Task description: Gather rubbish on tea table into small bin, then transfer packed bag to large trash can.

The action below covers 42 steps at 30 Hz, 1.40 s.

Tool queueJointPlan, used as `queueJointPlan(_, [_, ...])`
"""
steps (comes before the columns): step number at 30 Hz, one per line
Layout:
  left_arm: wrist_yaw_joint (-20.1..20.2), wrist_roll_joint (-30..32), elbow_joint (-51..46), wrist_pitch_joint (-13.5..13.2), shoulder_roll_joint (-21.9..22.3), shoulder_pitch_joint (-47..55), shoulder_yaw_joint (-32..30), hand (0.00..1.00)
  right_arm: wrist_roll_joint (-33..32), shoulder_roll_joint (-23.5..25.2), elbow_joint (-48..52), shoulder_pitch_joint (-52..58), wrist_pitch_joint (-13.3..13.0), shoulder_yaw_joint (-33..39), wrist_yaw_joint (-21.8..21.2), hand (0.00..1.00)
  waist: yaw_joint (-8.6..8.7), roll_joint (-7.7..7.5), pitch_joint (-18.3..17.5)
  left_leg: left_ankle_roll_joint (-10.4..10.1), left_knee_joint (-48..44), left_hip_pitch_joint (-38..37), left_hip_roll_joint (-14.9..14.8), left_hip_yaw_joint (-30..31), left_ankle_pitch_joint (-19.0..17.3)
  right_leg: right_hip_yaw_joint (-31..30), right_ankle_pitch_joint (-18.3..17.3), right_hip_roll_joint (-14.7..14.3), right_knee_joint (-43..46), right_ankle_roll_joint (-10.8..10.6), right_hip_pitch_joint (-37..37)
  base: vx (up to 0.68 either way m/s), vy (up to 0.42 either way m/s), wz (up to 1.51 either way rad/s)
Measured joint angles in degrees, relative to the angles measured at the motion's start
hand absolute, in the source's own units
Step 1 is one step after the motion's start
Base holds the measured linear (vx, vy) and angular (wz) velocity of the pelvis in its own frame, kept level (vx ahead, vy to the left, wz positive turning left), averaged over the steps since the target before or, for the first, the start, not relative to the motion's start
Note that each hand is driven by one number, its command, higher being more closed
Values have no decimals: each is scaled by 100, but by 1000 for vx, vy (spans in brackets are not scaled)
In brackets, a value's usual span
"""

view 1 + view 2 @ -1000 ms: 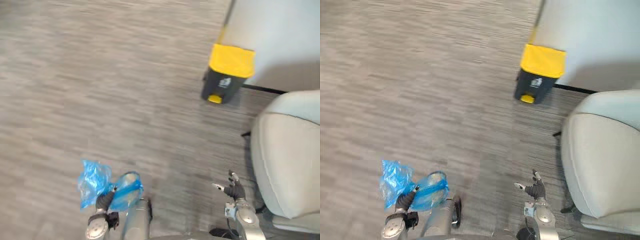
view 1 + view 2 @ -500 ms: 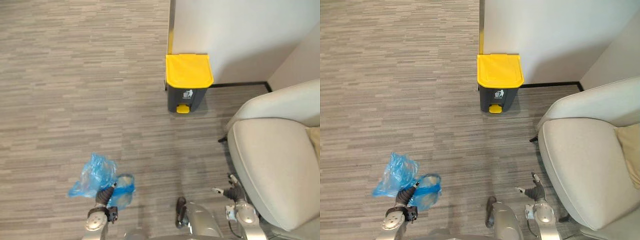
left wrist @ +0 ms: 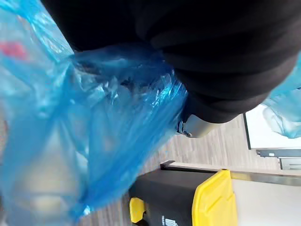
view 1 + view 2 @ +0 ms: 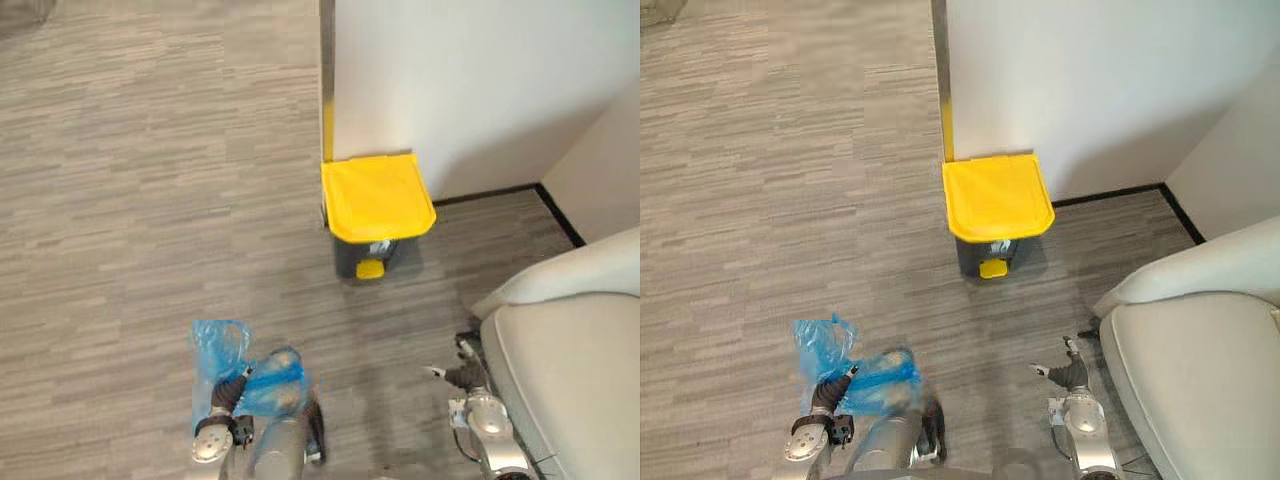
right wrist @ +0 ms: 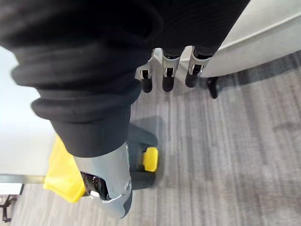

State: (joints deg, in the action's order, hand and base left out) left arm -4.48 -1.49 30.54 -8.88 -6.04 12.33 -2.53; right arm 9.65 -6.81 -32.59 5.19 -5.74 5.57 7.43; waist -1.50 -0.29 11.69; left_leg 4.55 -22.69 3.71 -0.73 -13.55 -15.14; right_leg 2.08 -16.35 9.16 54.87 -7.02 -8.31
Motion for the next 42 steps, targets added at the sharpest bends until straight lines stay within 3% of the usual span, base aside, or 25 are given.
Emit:
queueJointPlan(3, [-67,1,7,-1,-86,-20,4,100,0,86,69,-49,-16,7,9,0,85,9,-4,-23,370,-513,-37,-11,-9,435,-127,-9,-457,201,-725,381,16,7])
queueJointPlan(4, [-69,1,89,-1,-110,-108,-7,100,0,74,11,-18,-12,23,8,0,95,10,0,-38,486,-714,-62,-10,-9,606,-104,-55,-1222,231,-920,431,-30,20])
queueJointPlan(6, [-93,1,152,-6,-125,-139,-46,100,0,71,-95,13,10,35,12,0,98,0,-5,-234,532,-953,-118,41,-57,713,336,-280,-2583,380,-1004,545,-86,25])
queueJointPlan(7, [-92,3,210,-7,-221,-125,-49,100,4,71,-126,98,10,40,12,0,103,-56,-35,-479,569,-1160,-106,190,-208,665,1283,-445,-3466,598,-979,466,-128,52])
queueJointPlan(8, [-93,5,310,-7,-219,-117,-67,100,5,46,-205,146,9,74,12,0,171,-46,-38,-590,565,-1281,-137,374,-276,576,1675,-474,-3407,722,-894,485,-164,52])
queueJointPlan(9, [-95,5,376,4,-156,-139,-106,100,4,-1,-267,144,46,109,6,0,184,61,-85,-614,557,-1353,-229,447,-263,690,1634,-515,-3328,738,-886,495,-175,45])
queueJointPlan(11, [-87,5,333,-6,-65,-114,-214,100,-3,14,-115,172,88,189,11,0,215,136,-95,-878,-155,-1047,-438,556,-99,896,1283,-585,-3319,844,-720,562,-222,27])
queueJointPlan(12, [-72,5,324,-5,8,-121,-234,100,-8,18,31,209,91,188,15,0,220,204,-34,-918,-1451,-551,-694,534,229,984,1168,-745,-3555,914,-296,352,-155,22])
queueJointPlan(13, [-71,5,319,-5,31,-111,-245,100,-15,24,47,207,90,179,19,0,195,199,-27,-920,-1739,-438,-804,537,186,988,1156,-757,-3627,936,-191,414,-125,12])
queueJointPlan(14, [-60,5,316,-1,113,-85,-258,100,-59,72,114,222,90,192,28,0,114,189,-15,-790,-2423,-175,-1028,444,-4,980,1108,-848,-3863,1003,234,301,-69,-13])
queueJointPlan(15, [-51,5,315,0,180,-89,-243,100,-73,91,217,297,88,215,45,0,46,151,-22,-739,-2547,-2,-1076,343,-155,915,1091,-860,-3988,1015,441,418,-82,-34])
queueJointPlan(16, [-44,6,291,1,252,-102,-205,100,-117,120,284,269,49,310,77,0,-34,98,-48,-703,-2227,205,-1044,234,-240,842,1092,-824,-4085,1013,591,295,-11,-55])
queueJointPlan(18, [-41,7,274,0,347,-114,-187,100,-123,161,286,181,21,510,143,0,-95,138,-70,-761,-865,361,-965,256,-134,721,1045,-813,-4112,929,640,262,50,-48])
queueJointPlan(19, [-41,6,277,2,359,-119,-149,100,-125,157,287,180,13,584,155,0,-79,231,-77,-746,-146,371,-971,269,316,703,961,-867,-4096,796,679,232,127,-33])
queueJointPlan(20, [-37,8,322,24,366,-122,-138,100,-126,195,206,209,43,721,165,0,-80,280,-73,-768,81,338,-1025,272,605,624,864,-891,-4030,681,726,275,153,-30])
queueJointPlan(23, [-31,42,281,28,355,-188,-135,100,-129,223,227,446,72,779,166,0,-38,132,-177,-738,472,104,-719,135,620,522,738,-609,-4012,503,712,180,121,-11])
queueJointPlan(26, [-28,120,284,28,274,-222,-148,100,-130,233,102,477,95,791,163,0,-3,130,-190,-734,689,-70,-608,-59,620,353,701,-514,-4048,435,715,103,82,-22])
queueJointPlan(33, [-53,119,448,67,114,-174,-242,100,-137,191,-491,239,139,793,159,0,32,125,-216,-708,878,-210,-675,-402,595,-106,902,-685,-4404,412,703,43,1,-34])
queueJointPlan(37, [-79,115,489,77,55,-85,-445,100,-138,158,-547,128,189,791,163,0,-10,149,-227,-690,660,-158,-759,-528,343,-436,1046,-776,-4460,390,596,0,34,-43])
queueJointPlan(39, [-78,111,434,78,66,-87,-438,100,-143,151,-524,123,202,792,164,0,-55,185,-205,-617,254,-45,-894,-487,7,-414,926,-804,-3898,265,374,-66,86,-18])
queueJointPlan(42, [-81,109,382,97,44,-154,-367,100,-261,188,-438,200,216,811,231,0,39,221,-28,-371,-60,-127,-760,-169,-312,-89,592,-683,-1900,130,-522,-59,101,20])
